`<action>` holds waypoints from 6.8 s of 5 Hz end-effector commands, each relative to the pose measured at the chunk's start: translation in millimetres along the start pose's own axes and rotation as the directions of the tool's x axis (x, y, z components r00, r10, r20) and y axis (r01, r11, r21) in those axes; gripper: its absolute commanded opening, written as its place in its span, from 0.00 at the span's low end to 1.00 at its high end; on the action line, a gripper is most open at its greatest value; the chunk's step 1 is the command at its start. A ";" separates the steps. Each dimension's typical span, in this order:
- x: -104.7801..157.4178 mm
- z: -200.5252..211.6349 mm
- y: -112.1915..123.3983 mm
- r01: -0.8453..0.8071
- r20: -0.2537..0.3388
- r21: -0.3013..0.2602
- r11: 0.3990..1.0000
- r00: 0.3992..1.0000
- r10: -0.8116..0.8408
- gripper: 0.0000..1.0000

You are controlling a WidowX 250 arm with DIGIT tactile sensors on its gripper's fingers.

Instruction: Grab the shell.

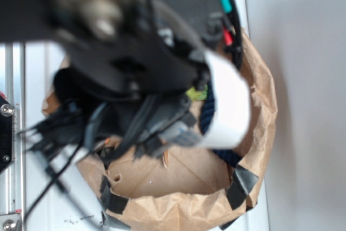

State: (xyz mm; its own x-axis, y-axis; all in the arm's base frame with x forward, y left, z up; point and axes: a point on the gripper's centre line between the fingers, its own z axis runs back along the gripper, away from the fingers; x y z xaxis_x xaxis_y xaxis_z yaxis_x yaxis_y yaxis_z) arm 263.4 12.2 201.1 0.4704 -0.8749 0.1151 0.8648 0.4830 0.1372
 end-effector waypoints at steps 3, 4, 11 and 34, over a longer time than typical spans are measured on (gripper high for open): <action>26.7 -70.6 13.9 0.405 0.145 0.041 0.913 0.902 -0.407 1.00; 26.7 -70.6 13.9 0.405 0.145 0.041 0.913 0.902 -0.407 1.00; -14.4 -91.6 -52.6 0.507 0.027 0.153 0.848 0.856 -0.516 1.00; 9.7 -122.3 29.1 0.468 -0.043 0.026 0.884 0.884 -0.466 1.00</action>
State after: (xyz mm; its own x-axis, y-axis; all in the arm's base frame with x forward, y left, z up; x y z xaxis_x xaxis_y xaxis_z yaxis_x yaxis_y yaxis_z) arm 311.4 13.3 57.6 0.0176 -0.9998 0.0062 0.9937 0.0182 0.1105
